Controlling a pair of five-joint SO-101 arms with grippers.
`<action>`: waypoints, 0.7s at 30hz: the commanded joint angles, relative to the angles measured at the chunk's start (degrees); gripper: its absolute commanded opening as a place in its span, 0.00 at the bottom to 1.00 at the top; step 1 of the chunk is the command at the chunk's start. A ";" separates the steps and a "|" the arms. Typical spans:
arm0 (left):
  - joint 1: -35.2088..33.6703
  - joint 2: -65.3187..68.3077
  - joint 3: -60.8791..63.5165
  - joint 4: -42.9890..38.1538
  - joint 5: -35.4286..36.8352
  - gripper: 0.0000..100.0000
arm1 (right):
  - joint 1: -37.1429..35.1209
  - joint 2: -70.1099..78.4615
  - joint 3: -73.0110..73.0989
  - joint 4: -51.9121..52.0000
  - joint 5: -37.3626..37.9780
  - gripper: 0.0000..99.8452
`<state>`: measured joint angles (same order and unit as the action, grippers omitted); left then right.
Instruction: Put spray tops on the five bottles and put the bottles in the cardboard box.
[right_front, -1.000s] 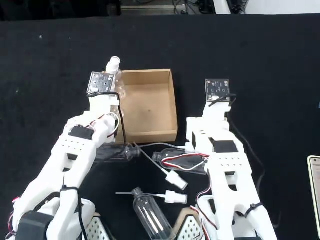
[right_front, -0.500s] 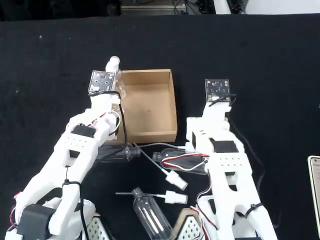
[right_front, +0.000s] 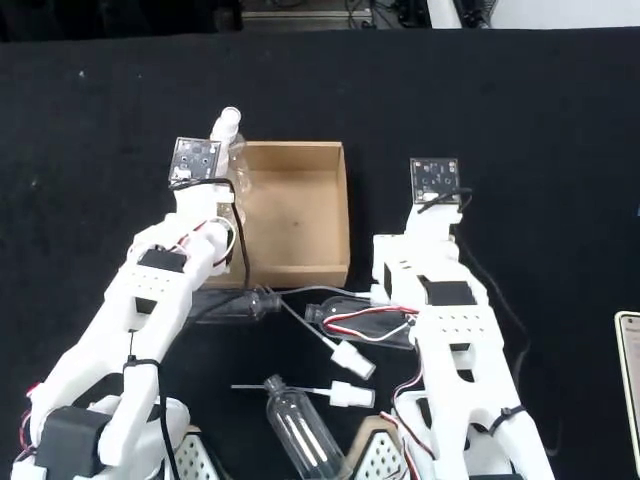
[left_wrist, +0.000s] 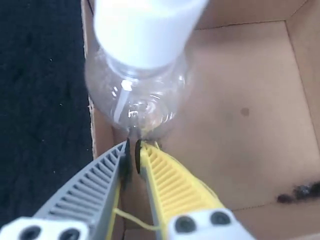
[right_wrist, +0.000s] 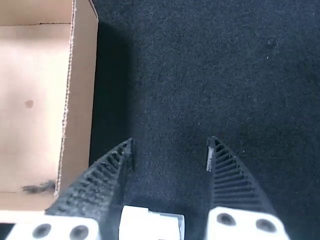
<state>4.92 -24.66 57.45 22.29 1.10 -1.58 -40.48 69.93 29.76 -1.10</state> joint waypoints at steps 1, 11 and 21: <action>-1.10 -0.70 -3.47 -0.44 0.18 0.03 | -0.70 -2.95 -1.89 -0.09 0.26 0.21; -1.36 -0.88 -12.00 14.59 0.18 0.03 | -0.70 -2.95 -1.89 -0.09 0.26 0.21; -1.45 -0.88 -26.24 39.30 -0.88 0.03 | -0.70 -2.95 -1.80 -0.09 0.26 0.21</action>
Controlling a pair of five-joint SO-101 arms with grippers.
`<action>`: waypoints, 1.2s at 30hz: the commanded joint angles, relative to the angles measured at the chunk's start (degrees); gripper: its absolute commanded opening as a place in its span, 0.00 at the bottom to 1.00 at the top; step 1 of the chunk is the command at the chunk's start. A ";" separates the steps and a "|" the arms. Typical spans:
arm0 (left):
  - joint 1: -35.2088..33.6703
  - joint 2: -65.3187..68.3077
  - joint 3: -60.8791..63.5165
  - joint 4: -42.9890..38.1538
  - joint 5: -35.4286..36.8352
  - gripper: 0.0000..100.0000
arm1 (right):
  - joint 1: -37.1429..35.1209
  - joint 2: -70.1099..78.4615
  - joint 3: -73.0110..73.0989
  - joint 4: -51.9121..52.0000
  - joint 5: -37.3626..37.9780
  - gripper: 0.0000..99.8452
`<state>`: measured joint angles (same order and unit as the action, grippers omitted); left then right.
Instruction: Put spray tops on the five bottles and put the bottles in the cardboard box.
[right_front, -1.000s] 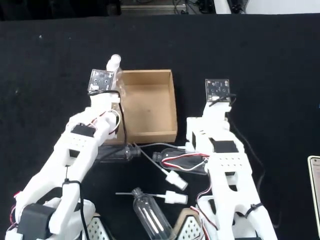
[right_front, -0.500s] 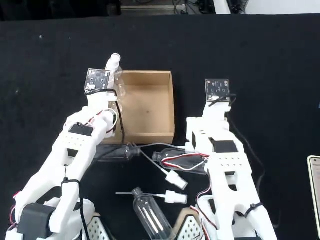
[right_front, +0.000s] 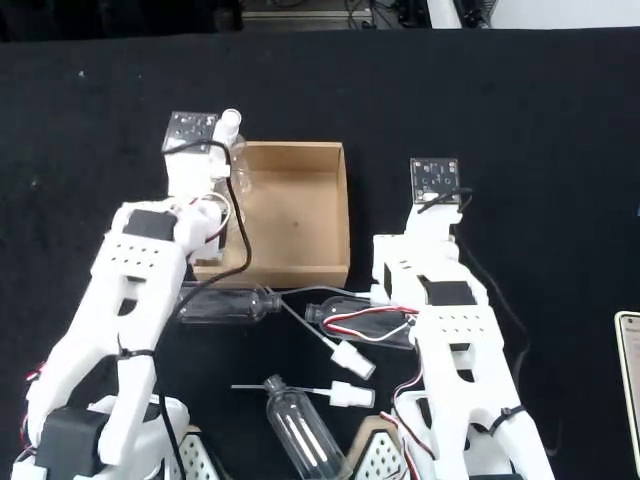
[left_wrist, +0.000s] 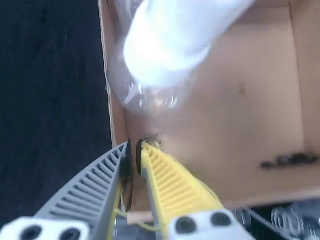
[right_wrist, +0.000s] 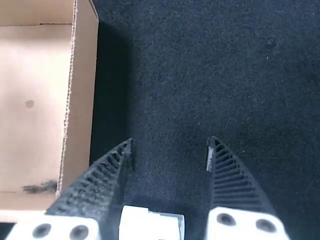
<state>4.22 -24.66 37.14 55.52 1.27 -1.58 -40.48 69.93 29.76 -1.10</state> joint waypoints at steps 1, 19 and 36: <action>-0.75 -0.88 -6.46 8.00 -2.64 0.03 | -0.70 -2.95 -1.80 -0.09 0.26 0.21; -0.48 -25.14 3.12 35.52 -37.54 0.19 | -0.70 -2.95 -1.63 -0.09 0.26 0.21; -1.01 -25.14 15.52 21.54 -49.93 0.27 | -0.70 -2.86 -1.63 -0.09 0.26 0.21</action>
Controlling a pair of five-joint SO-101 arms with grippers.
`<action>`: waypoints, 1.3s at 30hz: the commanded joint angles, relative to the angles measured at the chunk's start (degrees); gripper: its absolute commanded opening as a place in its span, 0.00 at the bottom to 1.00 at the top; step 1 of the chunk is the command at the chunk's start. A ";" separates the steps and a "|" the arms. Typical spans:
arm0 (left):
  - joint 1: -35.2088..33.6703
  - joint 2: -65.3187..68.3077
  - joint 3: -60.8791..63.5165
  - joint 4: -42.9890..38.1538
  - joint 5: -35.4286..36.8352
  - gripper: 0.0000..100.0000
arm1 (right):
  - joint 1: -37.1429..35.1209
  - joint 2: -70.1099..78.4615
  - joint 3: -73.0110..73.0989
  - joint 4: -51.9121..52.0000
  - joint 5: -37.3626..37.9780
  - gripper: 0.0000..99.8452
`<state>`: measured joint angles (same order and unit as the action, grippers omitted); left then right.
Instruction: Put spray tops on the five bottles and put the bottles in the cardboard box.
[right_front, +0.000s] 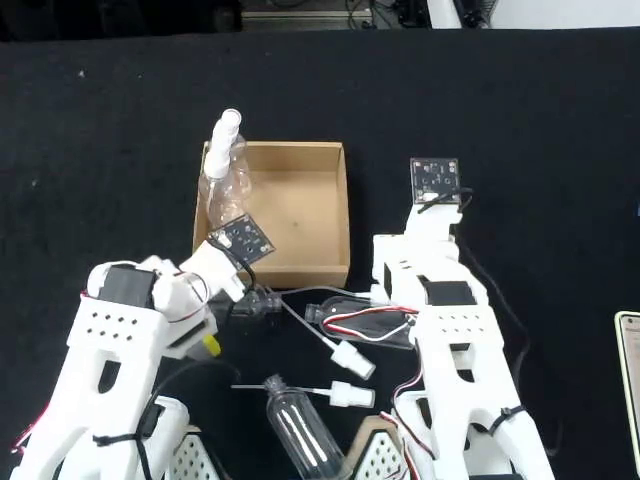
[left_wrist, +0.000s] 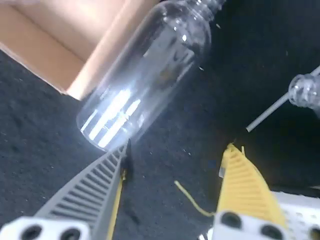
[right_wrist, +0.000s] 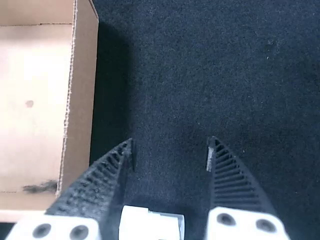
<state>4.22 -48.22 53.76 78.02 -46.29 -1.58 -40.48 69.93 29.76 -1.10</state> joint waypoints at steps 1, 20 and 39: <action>-1.89 -1.58 -1.19 -0.97 -3.16 0.27 | -0.70 -2.77 -1.63 -0.09 0.26 0.21; -10.42 5.01 1.10 -13.45 -8.53 0.27 | -0.70 -2.68 -1.45 -1.23 0.26 0.21; -10.42 7.82 6.55 -21.63 -8.35 0.27 | -0.70 -2.68 -1.27 -1.23 0.26 0.21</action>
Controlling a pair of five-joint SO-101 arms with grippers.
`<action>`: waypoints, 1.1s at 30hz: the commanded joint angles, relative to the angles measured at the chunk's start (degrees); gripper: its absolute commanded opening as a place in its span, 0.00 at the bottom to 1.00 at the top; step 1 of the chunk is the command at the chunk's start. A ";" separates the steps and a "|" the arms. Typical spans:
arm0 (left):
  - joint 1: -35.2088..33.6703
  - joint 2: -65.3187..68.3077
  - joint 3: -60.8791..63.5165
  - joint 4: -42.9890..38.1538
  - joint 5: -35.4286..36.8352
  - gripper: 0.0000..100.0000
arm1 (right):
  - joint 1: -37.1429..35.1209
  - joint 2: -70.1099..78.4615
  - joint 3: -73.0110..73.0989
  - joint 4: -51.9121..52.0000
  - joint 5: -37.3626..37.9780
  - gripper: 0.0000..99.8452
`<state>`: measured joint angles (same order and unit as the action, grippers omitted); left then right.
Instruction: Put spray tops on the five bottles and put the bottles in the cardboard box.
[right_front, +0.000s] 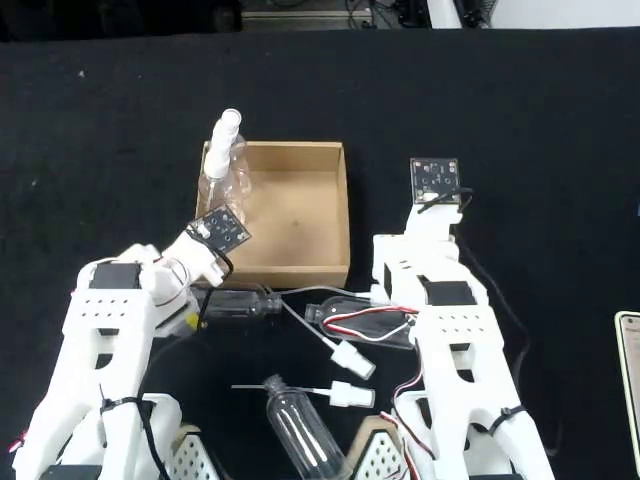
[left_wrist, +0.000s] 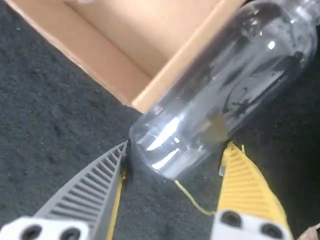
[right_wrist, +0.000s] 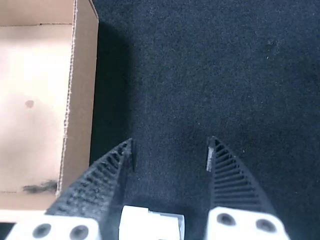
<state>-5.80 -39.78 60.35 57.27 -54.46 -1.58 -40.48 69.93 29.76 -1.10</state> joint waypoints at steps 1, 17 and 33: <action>-0.40 -0.70 0.31 -0.79 -0.18 0.27 | -0.70 -2.68 -1.27 -1.23 0.26 0.21; 10.07 -0.79 -6.37 16.62 -0.18 0.27 | -0.70 -2.77 -1.27 -1.23 0.26 0.21; 11.47 0.00 -7.87 12.31 7.56 0.27 | -0.70 -2.77 -1.27 -1.23 0.26 0.21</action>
<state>4.57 -39.78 51.74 72.22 -47.52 -1.58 -40.48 69.93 29.76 -1.10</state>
